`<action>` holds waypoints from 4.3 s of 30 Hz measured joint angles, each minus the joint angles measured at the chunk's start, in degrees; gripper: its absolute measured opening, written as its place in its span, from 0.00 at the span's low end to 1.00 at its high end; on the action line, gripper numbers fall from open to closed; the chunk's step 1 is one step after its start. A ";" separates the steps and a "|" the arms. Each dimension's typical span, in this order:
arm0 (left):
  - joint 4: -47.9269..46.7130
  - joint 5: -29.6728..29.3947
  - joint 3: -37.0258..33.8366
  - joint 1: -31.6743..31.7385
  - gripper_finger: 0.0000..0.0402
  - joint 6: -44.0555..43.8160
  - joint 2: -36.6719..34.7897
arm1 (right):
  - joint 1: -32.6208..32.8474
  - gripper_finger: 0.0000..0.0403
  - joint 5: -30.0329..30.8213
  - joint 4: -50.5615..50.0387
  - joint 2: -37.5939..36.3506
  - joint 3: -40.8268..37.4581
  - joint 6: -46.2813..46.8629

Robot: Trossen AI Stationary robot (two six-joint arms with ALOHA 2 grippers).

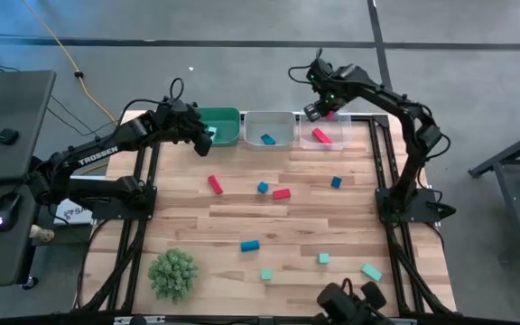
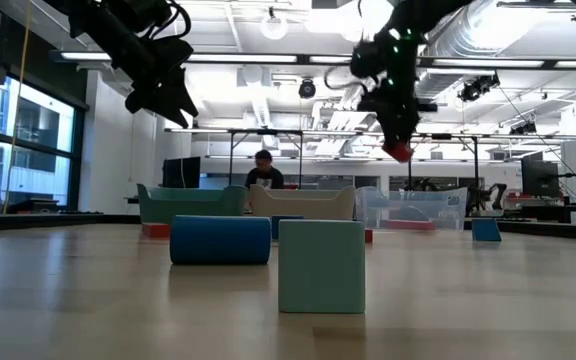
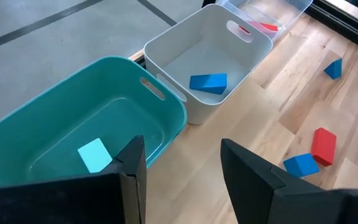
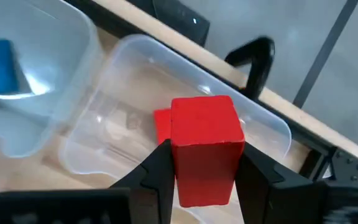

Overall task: Sort & place blocks by color
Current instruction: Put the orange block into the transparent bin, then put the blue block into the gray bin

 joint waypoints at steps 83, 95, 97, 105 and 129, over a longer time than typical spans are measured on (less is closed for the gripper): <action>13.14 -2.26 0.00 -8.61 0.54 -3.08 -0.02 | 4.74 0.40 -5.41 0.05 -0.09 20.95 4.35; 16.70 -4.25 6.21 -13.96 0.54 -4.80 1.71 | 5.99 0.40 -5.42 -0.47 -0.09 21.93 5.50; 14.64 -6.10 8.90 -14.56 0.54 -4.73 3.23 | 5.99 0.40 -5.42 -0.48 -0.09 21.93 4.44; 6.84 -11.18 16.93 -17.65 0.54 -10.48 12.18 | 5.44 0.40 -5.42 -2.30 -0.09 21.93 3.12; 4.84 -11.79 18.54 -27.03 0.54 -30.08 35.80 | 5.44 0.40 -5.24 -2.77 -0.09 21.93 0.42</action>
